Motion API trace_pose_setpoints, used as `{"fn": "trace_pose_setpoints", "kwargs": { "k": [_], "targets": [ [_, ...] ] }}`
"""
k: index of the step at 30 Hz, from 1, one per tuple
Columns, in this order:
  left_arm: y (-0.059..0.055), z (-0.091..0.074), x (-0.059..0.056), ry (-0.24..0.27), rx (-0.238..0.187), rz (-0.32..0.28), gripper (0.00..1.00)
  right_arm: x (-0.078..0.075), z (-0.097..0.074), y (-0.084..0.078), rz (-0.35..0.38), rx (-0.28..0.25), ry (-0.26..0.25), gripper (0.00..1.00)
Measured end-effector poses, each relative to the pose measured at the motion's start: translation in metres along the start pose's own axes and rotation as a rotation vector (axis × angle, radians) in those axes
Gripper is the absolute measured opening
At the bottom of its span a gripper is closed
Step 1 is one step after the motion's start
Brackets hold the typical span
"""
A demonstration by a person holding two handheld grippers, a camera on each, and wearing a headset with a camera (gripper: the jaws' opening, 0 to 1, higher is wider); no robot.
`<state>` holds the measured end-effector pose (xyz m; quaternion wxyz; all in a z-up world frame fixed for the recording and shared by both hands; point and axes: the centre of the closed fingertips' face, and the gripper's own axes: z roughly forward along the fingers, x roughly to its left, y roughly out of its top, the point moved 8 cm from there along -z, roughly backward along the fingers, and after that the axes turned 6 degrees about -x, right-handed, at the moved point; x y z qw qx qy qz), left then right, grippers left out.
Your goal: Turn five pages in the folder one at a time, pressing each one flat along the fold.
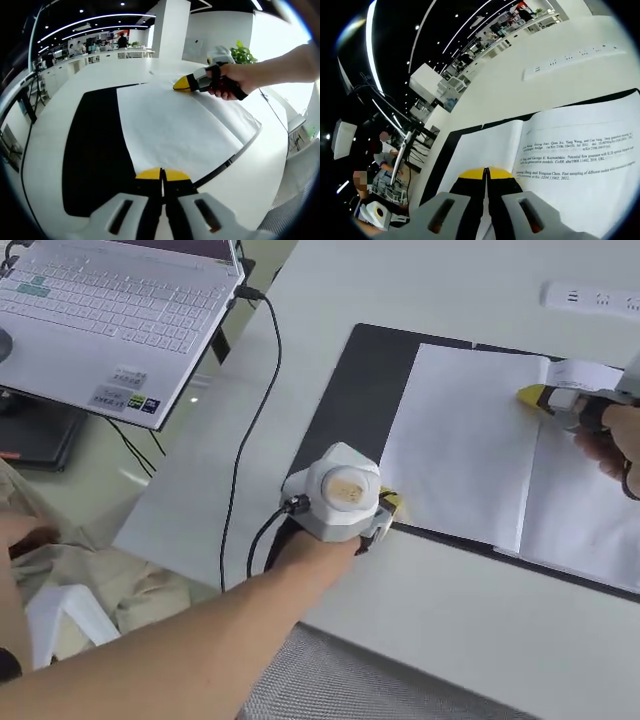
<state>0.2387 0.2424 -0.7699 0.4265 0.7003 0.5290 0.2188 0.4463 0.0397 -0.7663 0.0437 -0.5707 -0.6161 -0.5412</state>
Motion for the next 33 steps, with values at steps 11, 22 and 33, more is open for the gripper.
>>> {"fn": "trace_pose_setpoints", "kwargs": {
  "k": [11,22,33],
  "targets": [
    [-0.002,0.003,0.001,-0.001,-0.007,-0.003,0.00,-0.012,0.018,0.022,0.081,-0.066,0.001,0.00],
    [0.000,0.001,0.000,-0.001,-0.004,0.005,0.00,-0.022,0.028,0.036,0.107,-0.118,-0.018,0.00],
    [-0.001,0.002,0.000,-0.006,0.003,0.016,0.00,-0.019,0.016,0.019,0.178,-0.093,0.030,0.00]
  ]
}}
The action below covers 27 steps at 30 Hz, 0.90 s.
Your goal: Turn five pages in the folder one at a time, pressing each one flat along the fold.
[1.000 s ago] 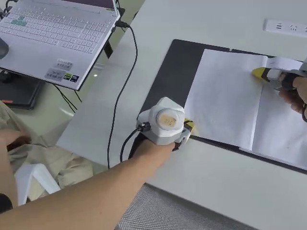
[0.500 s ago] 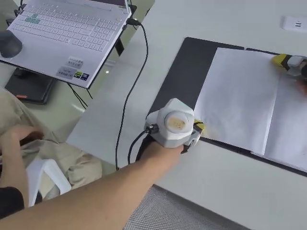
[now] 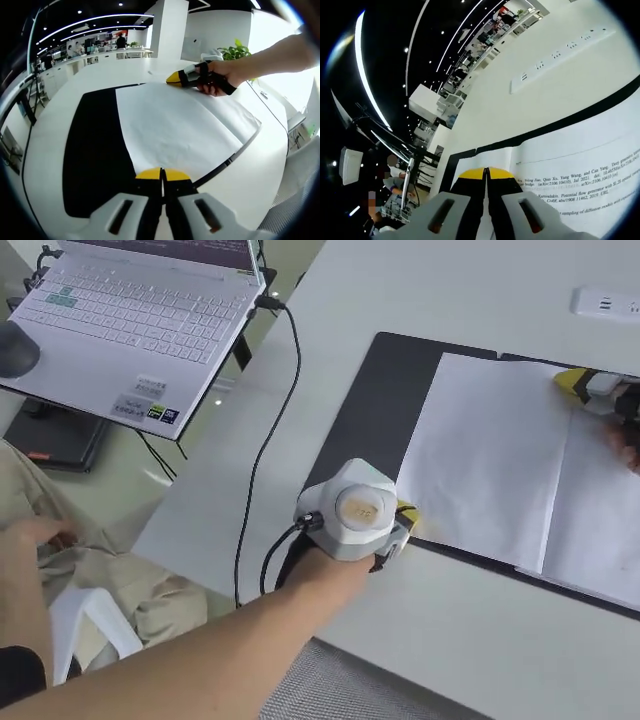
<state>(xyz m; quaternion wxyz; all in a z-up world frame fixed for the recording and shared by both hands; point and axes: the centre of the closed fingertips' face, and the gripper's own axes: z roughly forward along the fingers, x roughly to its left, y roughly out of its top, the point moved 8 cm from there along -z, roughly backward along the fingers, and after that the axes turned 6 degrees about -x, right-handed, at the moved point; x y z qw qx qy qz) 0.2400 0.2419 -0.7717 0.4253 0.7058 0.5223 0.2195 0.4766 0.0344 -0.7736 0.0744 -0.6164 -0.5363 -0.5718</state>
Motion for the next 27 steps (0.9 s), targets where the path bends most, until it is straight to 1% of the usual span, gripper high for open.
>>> {"fn": "trace_pose_setpoints", "kwargs": {
  "k": [1,2,8,9,10,11,12,13,14,19,22,23,25,27],
  "targets": [
    [0.000,0.000,0.000,0.000,0.000,0.000,0.00,0.000,-0.003,-0.004,0.009,0.008,0.005,0.00],
    [-0.001,0.001,0.000,0.001,-0.001,0.001,0.00,0.002,-0.006,-0.008,0.004,0.025,0.025,0.00],
    [-0.001,0.002,0.000,0.002,0.002,0.017,0.00,0.007,-0.026,-0.028,0.050,0.070,0.069,0.00],
    [-0.001,0.002,0.000,0.002,0.003,0.018,0.00,0.007,-0.029,-0.028,0.050,0.057,0.075,0.00],
    [0.000,0.001,-0.001,0.002,0.004,0.022,0.00,0.006,-0.032,-0.030,0.068,0.066,0.071,0.00],
    [0.000,0.001,-0.001,0.002,0.004,0.023,0.00,0.006,-0.034,-0.032,0.065,0.081,0.080,0.00],
    [0.000,0.001,-0.001,0.002,0.004,0.026,0.00,0.008,-0.036,-0.034,0.067,0.076,0.087,0.00],
    [0.000,0.001,-0.001,0.002,0.005,0.027,0.00,0.009,-0.041,-0.038,0.056,0.098,0.093,0.00],
    [0.000,0.000,-0.001,0.002,0.005,0.028,0.00,0.010,-0.044,-0.041,0.056,0.107,0.093,0.00],
    [0.000,-0.001,-0.002,0.004,0.003,0.031,0.00,0.015,-0.056,-0.052,0.067,0.118,0.107,0.00],
    [0.001,-0.002,-0.003,0.005,0.003,0.030,0.00,0.015,-0.063,-0.056,0.080,0.117,0.115,0.00],
    [0.001,-0.002,-0.003,0.005,0.003,0.030,0.00,0.016,-0.066,-0.059,0.078,0.136,0.122,0.00],
    [0.002,-0.002,-0.003,0.005,0.005,0.033,0.00,0.017,-0.070,-0.065,0.060,0.150,0.117,0.00],
    [0.002,-0.003,-0.004,0.006,0.003,0.034,0.00,0.019,-0.075,-0.071,0.059,0.160,0.124,0.00]
  ]
}}
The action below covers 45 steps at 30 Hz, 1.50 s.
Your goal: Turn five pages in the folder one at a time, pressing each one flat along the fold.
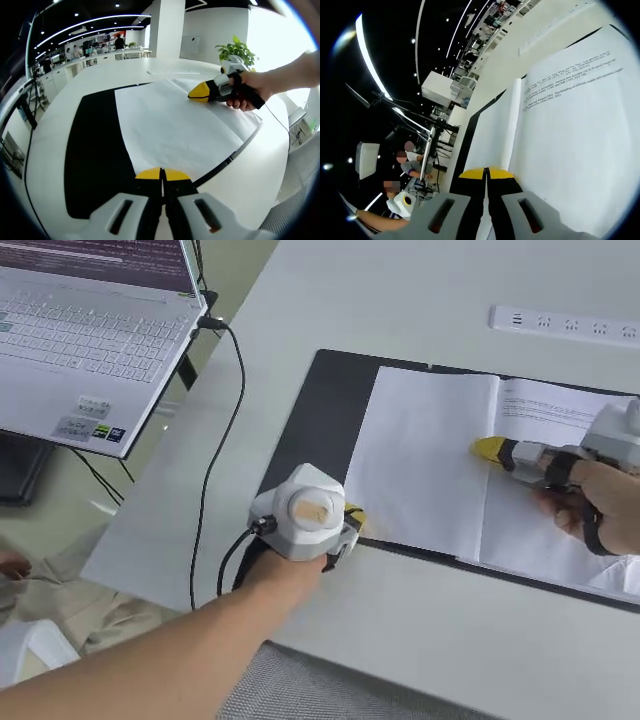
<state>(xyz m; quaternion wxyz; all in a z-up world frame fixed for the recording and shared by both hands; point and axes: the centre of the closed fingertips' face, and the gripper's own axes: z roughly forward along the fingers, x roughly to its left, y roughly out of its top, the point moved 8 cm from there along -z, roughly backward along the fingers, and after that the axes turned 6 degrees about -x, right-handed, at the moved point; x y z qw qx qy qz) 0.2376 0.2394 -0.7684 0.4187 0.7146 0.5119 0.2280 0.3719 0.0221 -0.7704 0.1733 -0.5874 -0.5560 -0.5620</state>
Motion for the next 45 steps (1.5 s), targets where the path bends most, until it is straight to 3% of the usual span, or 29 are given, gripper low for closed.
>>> {"fn": "trace_pose_setpoints", "kwargs": {
  "k": [30,45],
  "targets": [
    [0.000,-0.001,0.000,-0.003,-0.006,0.015,0.00,0.015,-0.030,-0.069,0.043,0.036,0.026,0.00],
    [0.001,-0.002,-0.001,0.007,-0.002,0.007,0.00,0.028,-0.052,-0.112,0.084,0.074,0.042,0.00]
  ]
}}
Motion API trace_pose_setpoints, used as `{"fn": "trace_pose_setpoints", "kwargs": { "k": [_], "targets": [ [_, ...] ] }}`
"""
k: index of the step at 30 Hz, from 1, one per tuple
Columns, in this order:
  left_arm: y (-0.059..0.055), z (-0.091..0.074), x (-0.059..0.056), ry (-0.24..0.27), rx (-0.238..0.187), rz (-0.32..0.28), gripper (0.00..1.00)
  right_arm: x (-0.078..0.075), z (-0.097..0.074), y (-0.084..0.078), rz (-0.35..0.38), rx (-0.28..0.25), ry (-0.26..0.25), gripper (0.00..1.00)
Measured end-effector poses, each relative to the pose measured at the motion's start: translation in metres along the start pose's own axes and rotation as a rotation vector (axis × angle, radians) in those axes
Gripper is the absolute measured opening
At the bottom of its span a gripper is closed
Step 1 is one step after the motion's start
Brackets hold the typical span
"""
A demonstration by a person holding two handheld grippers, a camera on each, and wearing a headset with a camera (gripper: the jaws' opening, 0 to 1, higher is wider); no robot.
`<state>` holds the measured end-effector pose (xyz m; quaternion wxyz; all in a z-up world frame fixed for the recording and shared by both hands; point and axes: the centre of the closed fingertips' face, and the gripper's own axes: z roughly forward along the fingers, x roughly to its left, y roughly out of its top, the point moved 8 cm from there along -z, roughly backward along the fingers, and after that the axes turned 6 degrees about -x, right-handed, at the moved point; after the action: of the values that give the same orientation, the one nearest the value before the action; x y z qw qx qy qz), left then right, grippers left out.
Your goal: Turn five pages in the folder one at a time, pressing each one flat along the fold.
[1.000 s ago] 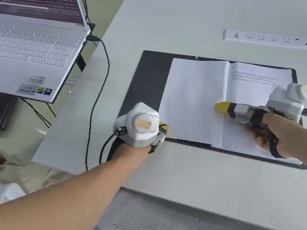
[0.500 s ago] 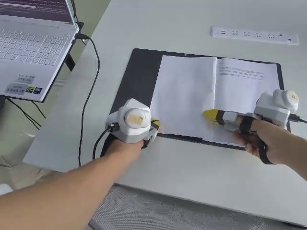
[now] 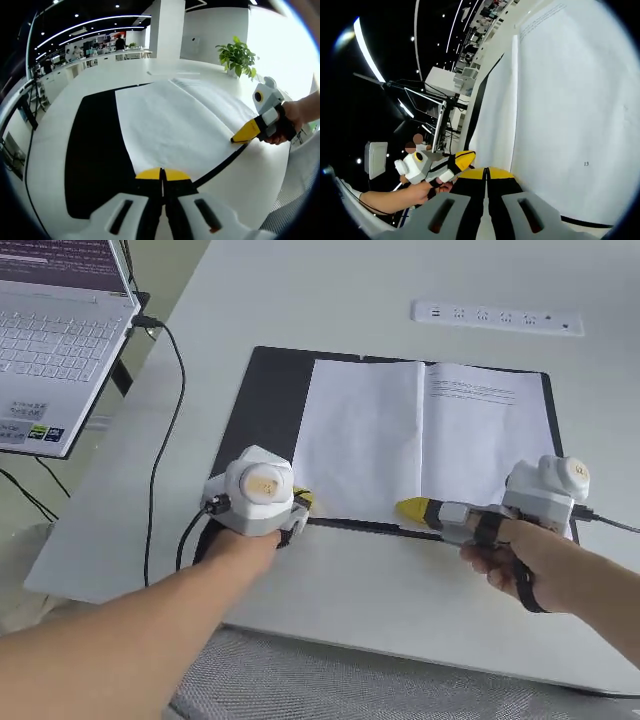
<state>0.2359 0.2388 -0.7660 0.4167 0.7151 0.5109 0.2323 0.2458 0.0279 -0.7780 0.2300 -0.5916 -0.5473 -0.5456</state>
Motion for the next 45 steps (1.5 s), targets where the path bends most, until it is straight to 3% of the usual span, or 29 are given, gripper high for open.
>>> {"fn": "trace_pose_setpoints", "kwargs": {
  "k": [8,14,16,19,22,23,28,35,39,41,45],
  "targets": [
    [0.000,0.000,0.001,0.013,0.005,-0.032,0.00,0.012,-0.012,-0.029,0.000,0.033,0.008,0.00],
    [-0.002,-0.006,-0.002,0.007,-0.015,-0.209,0.00,0.028,-0.028,-0.035,-0.013,0.002,0.024,0.00],
    [-0.002,-0.010,-0.004,0.003,-0.013,-0.225,0.03,0.032,-0.032,-0.036,-0.031,-0.004,0.026,0.00],
    [0.001,-0.021,-0.014,-0.017,-0.011,-0.207,0.06,0.045,-0.044,-0.037,-0.049,-0.017,0.037,0.00],
    [0.009,-0.034,-0.019,-0.034,-0.032,-0.215,0.08,0.053,-0.059,-0.033,-0.083,-0.068,0.040,0.02],
    [0.013,-0.036,-0.019,-0.048,-0.055,-0.208,0.09,0.056,-0.065,-0.034,-0.097,-0.070,0.032,0.04],
    [0.022,-0.059,-0.020,-0.069,-0.079,-0.160,0.10,0.061,-0.091,-0.038,-0.145,-0.089,0.011,0.05],
    [0.030,-0.087,-0.020,-0.077,-0.110,-0.161,0.17,0.075,-0.128,-0.042,-0.241,-0.167,-0.052,0.14],
    [0.036,-0.106,-0.024,-0.095,-0.134,-0.158,0.22,0.088,-0.147,-0.043,-0.352,-0.197,-0.105,0.23],
    [0.039,-0.112,-0.023,-0.100,-0.151,-0.138,0.22,0.096,-0.156,-0.043,-0.378,-0.203,-0.117,0.24],
    [0.044,-0.126,-0.029,-0.111,-0.141,-0.066,0.25,0.110,-0.168,-0.039,-0.415,-0.242,-0.122,0.29]
  ]
}}
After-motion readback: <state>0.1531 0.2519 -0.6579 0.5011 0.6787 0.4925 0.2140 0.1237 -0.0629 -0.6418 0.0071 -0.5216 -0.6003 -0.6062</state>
